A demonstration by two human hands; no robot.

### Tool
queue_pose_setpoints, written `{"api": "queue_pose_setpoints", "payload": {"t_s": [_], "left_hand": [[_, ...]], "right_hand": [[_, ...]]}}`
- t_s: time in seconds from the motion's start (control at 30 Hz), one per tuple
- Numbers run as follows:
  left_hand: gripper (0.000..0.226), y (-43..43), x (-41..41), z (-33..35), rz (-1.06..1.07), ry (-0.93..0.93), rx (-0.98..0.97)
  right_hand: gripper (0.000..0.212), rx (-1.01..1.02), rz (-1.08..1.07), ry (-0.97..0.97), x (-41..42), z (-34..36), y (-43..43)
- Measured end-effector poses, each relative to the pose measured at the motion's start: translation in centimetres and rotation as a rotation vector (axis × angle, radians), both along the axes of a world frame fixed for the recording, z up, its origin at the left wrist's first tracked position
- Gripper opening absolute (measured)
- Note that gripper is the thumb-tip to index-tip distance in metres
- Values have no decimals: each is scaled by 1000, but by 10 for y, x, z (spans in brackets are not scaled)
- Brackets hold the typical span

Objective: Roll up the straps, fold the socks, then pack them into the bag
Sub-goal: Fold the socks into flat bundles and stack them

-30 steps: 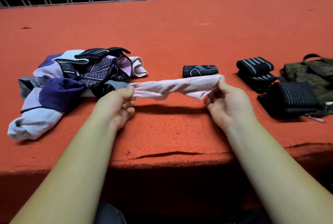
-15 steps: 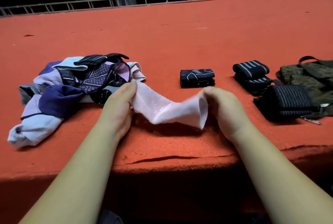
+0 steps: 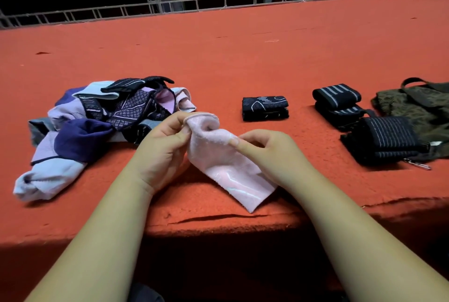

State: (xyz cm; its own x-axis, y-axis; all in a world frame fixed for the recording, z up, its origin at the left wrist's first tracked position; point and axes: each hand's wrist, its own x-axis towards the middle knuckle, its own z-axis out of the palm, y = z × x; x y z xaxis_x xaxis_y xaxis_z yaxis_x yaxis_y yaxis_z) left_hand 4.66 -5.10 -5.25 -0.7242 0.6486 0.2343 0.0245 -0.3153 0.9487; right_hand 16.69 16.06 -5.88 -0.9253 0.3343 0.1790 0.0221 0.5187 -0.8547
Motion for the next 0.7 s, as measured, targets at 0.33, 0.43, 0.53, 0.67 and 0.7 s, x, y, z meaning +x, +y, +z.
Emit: {"api": "queue_pose_setpoints", "payload": {"t_s": [0.33,0.43,0.53,0.67,0.7], "left_hand": [[33,-9,0,26,381,371,-322],[41,3,14,35,477,651,-533],[15,12,17,33,547,751,-576],[13,14,9,28,587,568,-508],[17,13,4,28,638,516,-477]], "right_hand": [[24,489,-102,268,1,16,-9],[27,580,-101,261,3,17,-16],[27,591,-59,266,3,15,-20],[27,564,-15,326,3,12,-20],[26,539,-20,332,4,11,-19]]}}
